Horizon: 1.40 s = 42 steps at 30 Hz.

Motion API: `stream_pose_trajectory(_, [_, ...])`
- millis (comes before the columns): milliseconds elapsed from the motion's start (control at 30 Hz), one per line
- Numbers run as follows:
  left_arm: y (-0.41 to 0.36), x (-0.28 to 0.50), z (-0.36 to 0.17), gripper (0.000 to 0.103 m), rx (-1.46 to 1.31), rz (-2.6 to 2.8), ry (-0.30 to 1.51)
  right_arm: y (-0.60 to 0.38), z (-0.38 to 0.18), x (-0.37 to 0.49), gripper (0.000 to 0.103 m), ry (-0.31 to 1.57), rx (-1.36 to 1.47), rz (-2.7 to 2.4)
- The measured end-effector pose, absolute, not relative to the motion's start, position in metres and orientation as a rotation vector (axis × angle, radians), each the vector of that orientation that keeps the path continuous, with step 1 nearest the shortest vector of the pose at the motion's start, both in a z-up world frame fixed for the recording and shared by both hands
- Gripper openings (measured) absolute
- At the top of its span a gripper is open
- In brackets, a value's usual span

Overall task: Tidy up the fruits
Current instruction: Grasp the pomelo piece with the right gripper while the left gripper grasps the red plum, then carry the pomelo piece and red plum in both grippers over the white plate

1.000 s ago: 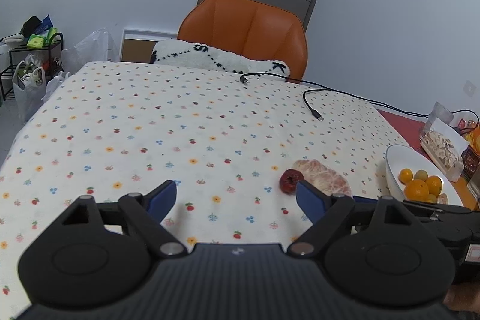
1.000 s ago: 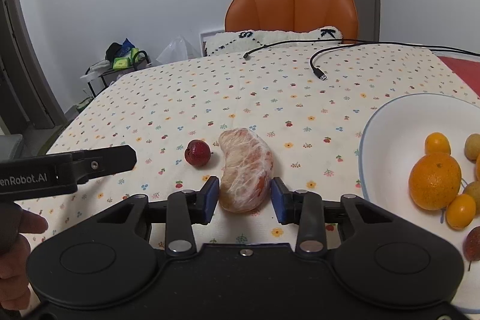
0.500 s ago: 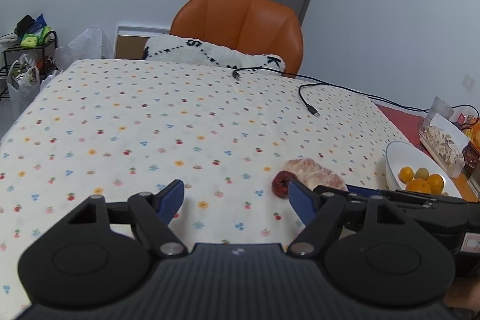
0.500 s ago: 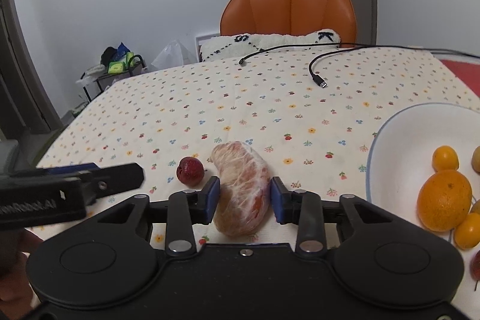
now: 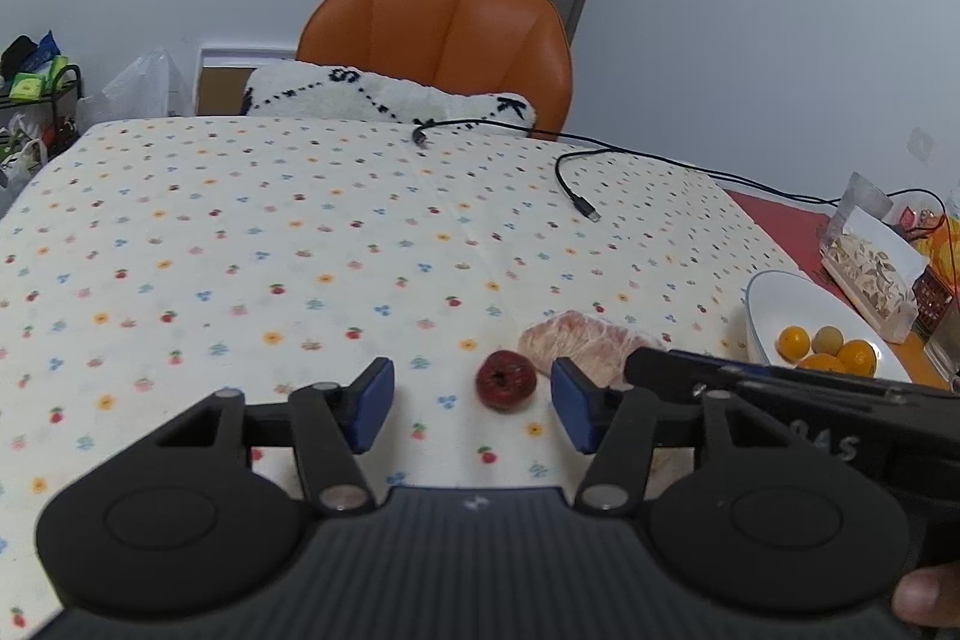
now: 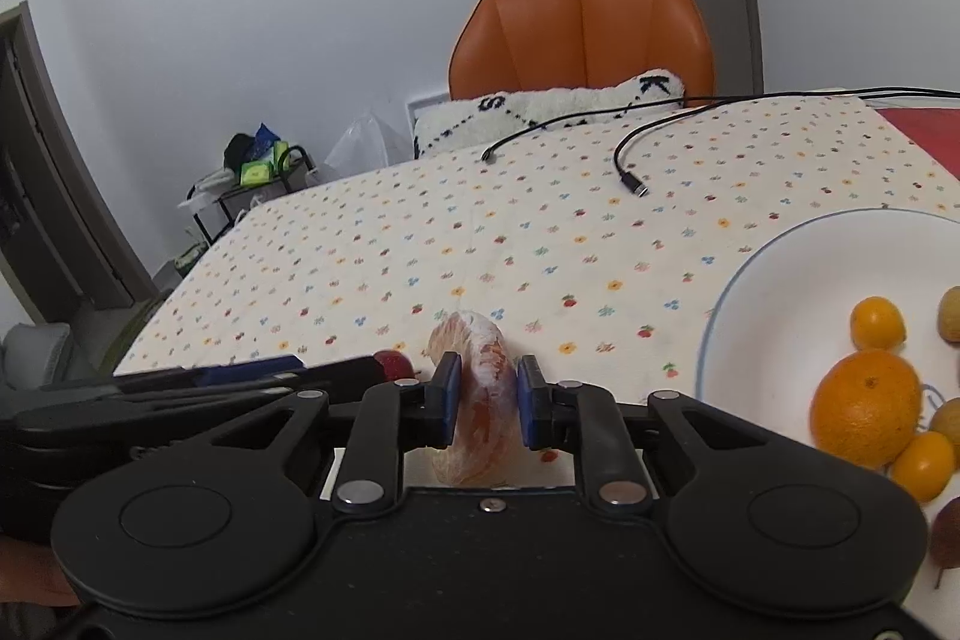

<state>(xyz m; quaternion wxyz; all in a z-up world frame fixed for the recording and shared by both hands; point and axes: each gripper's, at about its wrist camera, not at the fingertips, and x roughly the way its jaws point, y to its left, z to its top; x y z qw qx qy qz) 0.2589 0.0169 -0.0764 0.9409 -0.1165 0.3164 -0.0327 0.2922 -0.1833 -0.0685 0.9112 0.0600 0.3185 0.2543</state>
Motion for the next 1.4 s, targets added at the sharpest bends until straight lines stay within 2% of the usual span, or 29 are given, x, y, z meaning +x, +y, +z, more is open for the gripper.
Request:
stream_pose_trajectory(200, [0.007, 0.266, -0.079, 0.051, -0.236, -0.092, 0.647, -0.192, -0.06, 0.29, 0.018, 0.63, 0.134, 0.522])
stream_pose_trajectory(267, [0.005, 0.27, -0.083, 0.04, -0.24, -0.097, 0.663, -0.194, -0.058, 0.289, 0.018, 0.62, 0.134, 0.52])
stream_pose_trajectory(300, [0.004, 0.272, -0.084, 0.031, -0.24, -0.1, 0.67, -0.196, -0.056, 0.289, 0.017, 0.615, 0.136, 0.517])
stream_pose_trajectory(367, [0.003, 0.274, -0.085, 0.023, -0.229, -0.087, 0.667, -0.199, -0.054, 0.289, 0.017, 0.606, 0.143, 0.512])
stream_pose_trajectory(1400, [-0.05, 0.246, -0.025, 0.022, -0.201, -0.153, 0.532, -0.301, -0.034, 0.277, 0.017, 0.508, 0.252, 0.37])
